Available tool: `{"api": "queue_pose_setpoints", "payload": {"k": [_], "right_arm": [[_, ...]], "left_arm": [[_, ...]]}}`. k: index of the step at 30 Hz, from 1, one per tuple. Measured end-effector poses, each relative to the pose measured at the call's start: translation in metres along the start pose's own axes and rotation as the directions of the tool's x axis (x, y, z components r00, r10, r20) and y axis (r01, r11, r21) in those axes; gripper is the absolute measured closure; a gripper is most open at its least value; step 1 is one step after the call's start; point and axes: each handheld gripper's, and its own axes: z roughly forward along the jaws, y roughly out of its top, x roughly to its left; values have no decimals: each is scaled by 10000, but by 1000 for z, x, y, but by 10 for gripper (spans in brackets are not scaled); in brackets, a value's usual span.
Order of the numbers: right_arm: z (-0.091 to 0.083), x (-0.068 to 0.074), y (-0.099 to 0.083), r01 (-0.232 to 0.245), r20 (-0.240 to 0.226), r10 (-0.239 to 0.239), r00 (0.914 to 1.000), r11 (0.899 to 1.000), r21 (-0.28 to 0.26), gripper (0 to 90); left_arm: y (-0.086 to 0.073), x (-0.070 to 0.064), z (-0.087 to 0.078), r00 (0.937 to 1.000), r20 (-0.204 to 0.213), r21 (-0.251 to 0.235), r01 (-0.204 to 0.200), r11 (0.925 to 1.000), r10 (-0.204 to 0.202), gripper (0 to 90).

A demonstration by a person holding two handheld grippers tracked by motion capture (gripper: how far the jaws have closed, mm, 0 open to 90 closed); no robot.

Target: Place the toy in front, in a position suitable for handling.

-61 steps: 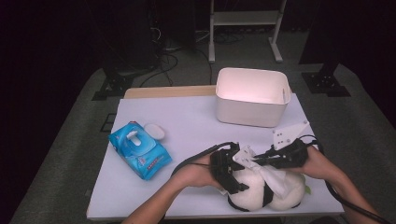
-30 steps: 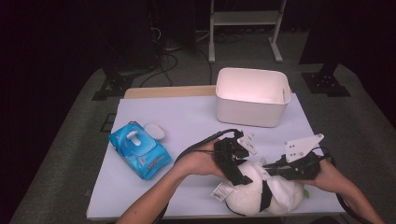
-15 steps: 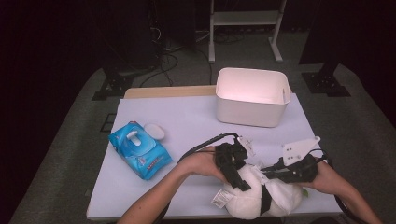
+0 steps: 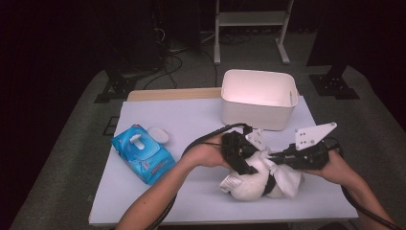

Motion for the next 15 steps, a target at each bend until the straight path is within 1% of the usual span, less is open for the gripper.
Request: {"api": "queue_pose_setpoints", "payload": {"k": [2, 3, 6, 7, 8, 9, 12, 15], "right_arm": [[4, -4, 4, 26, 17, -26, 10000, 10000, 27, 846], [7, -6, 6, 73, 45, -73, 10000, 9999, 102, 846], [17, -9, 6, 52, -85, -50, 10000, 9999, 148, 847], [20, -9, 5, 1, -159, 1, 9999, 10000, 72, 847], [22, -8, 5, -38, -241, 38, 9997, 10000, 31, 848], [25, -7, 4, -42, -339, 45, 9994, 10000, 72, 849], [30, 0, 7, 106, -419, -97, 9991, 9998, 197, 849], [33, 10, 9, 302, -488, -285, 9984, 9990, 343, 848]], "left_arm": [[-2, 6, 0, 9999, -112, 162, -83, 9998, 85, 408], [-5, 8, 1, 9999, -85, 180, -96, 9998, 97, 402], [-16, 9, 2, 9999, -17, -129, 167, 9998, -168, 376], [-19, 9, 2, 9996, 24, -197, 275, 9994, -275, 355], [-21, 7, 2, 9987, 70, -196, 497, 9986, -496, 329], [-21, 5, 2, 9984, 101, -130, 554, 9984, -553, 283], [-24, -2, 0, 9966, 147, -40, 807, 9967, -806, 217], [-30, -9, -8, 9956, 158, -122, 926, 9956, -924, 193]]}}
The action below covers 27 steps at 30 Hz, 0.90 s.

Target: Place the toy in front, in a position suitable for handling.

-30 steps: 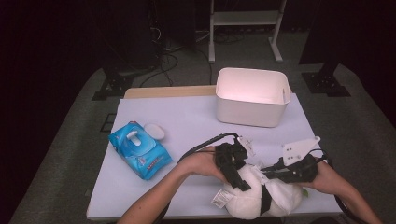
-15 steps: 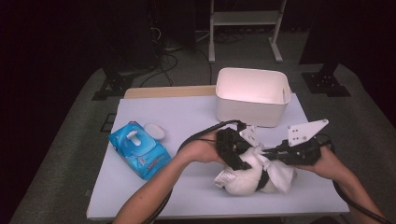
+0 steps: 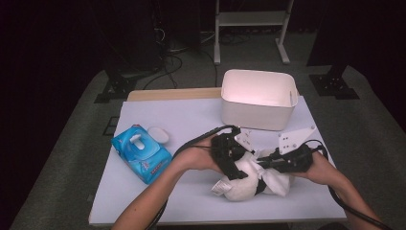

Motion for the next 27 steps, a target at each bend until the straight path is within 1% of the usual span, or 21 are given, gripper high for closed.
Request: {"api": "queue_pose_setpoints", "payload": {"k": [1, 3, 4, 5, 6, 7, 8, 11, 13, 15, 16, 18, 20, 22, 23, 25, 27], "right_arm": [[1, 2, 0, 11, -21, -11, 10000, 10000, 23, 849], [2, 8, 0, 125, -33, -124, 9999, 9998, 137, 849], [2, 10, 0, 174, -129, -172, 9998, 9998, 134, 850], [2, 11, 0, 187, -167, -184, 9997, 9997, 153, 849], [3, 13, 0, 218, -269, -212, 9994, 9996, 193, 849], [3, 15, 0, 196, -355, -188, 9992, 9996, 215, 849], [4, 17, 2, 324, -432, -311, 9986, 9990, 306, 849], [3, 18, 7, 552, -310, -539, 9981, 9976, 416, 850], [0, 13, 10, 565, -202, -558, 9982, 9977, 367, 849], [-3, 8, 12, 482, -35, -481, 9988, 9987, 171, 848], [-4, 6, 13, 436, -11, -436, 9990, 9989, 160, 846], [0, 3, 12, 435, -37, -434, 9991, 9975, 548, 846], [2, 2, 8, 274, -147, -266, 9995, 9979, 595, 847], [1, 1, 4, 90, -184, -78, 9998, 9978, 655, 849], [0, 1, 2, -21, -149, 31, 9999, 9976, 696, 850], [-2, -1, -5, -256, -258, 273, 9993, 9976, 648, 853], [-4, -1, -10, -405, -262, 419, 9988, 9977, 536, 855]], "left_arm": [[-3, -2, -3, 9999, -93, -97, 97, 9999, -98, 192], [-11, -5, -10, 9990, -218, -140, 383, 9992, -386, 181], [-13, -5, -11, 9989, -202, -153, 422, 9990, -425, 181], [-17, -5, -11, 9982, -130, -133, 577, 9982, -578, 181], [-20, -6, -10, 9979, -44, -78, 644, 9979, -645, 182], [-24, -7, -7, 9979, 96, -47, 637, 9980, -637, 191], [-25, -8, -5, 9985, 93, -94, 538, 9985, -537, 214], [-27, -10, -3, 9990, 10, -236, 436, 9988, -436, 240], [-27, -11, -3, 9994, 130, -307, 331, 9990, -327, 251], [-26, -14, -2, 9997, 248, -397, 93, 9992, -83, 255], [-24, -16, -2, 9997, 246, -331, -20, 9994, 28, 255], [-22, -17, -2, 9998, 168, -236, -101, 9997, 105, 254], [-22, -16, -1, 9999, 116, -247, -89, 9997, 92, 254], [-20, -14, -1, 10000, 14, -259, -1, 9997, 2, 255], [-18, -13, -1, 9999, 12, -312, 128, 9994, -127, 255], [-14, -11, 0, 9998, 67, -305, 170, 9994, -168, 255], [-8, -11, 2, 10000, 36, -206, 14, 9998, -14, 255]]}}
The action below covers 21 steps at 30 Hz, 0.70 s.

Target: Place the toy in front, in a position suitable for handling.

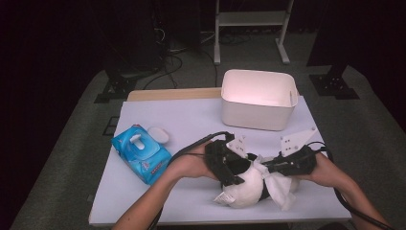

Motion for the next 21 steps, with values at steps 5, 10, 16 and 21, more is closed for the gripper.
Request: {"api": "queue_pose_setpoints", "payload": {"k": [5, 10, 16, 21], "right_arm": [[-5, 3, -7, -95, 175, 96, 9998, 9999, -85, 859], [-5, 3, -8, -133, 411, 137, 9991, 9999, -82, 862], [-4, 4, -7, -189, 558, 199, 9982, 9997, -175, 863], [-2, 9, -6, -68, 728, 81, 9973, 9998, -181, 862]], "left_arm": [[9, 8, 1, 10000, 73, 231, 5, 9997, -7, 259], [11, 17, 0, 9999, -106, 366, 94, 9993, -90, 262], [9, 24, -3, 9993, -292, 395, 236, 9989, -225, 262], [4, 24, -2, 9993, -71, 318, 376, 9988, -374, 260]]}}
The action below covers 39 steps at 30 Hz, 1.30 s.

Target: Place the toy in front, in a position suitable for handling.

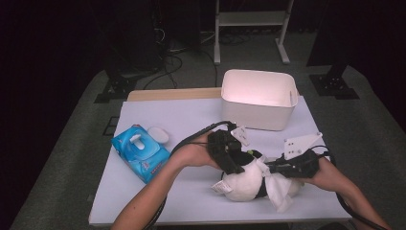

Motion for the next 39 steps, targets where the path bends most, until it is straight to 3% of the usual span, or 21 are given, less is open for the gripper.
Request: {"api": "queue_pose_setpoints", "payload": {"k": [6, 17, 21, 25, 31, 39], "right_arm": [[1, 3, 9, 464, 113, -463, 9989, 9989, -80, 859], [14, 0, 40, 738, -703, -785, 9944, 9950, -679, 854], [19, 1, 47, 971, -871, -1005, 9911, 9944, -424, 852], [13, -1, 41, 897, -720, -902, 9933, 9959, -108, 853], [1, -4, 21, 657, -277, -640, 9976, 9955, 676, 853], [-23, -4, 5, 271, -50, -269, 9996, 9988, 396, 853]], "left_arm": [[-5, -10, 3, 10000, 0, -27, -54, 10000, 54, 245], [-11, -16, 8, 9996, 160, -190, -228, 9996, 231, 244], [-14, -18, 8, 9995, 213, -233, -214, 9995, 219, 245], [-20, -17, 8, 9994, 333, -500, -75, 9987, 92, 245], [-22, -19, 7, 9995, 303, -502, -80, 9987, 95, 246], [-22, -22, 6, 9994, 284, -563, -161, 9983, 177, 246]]}}
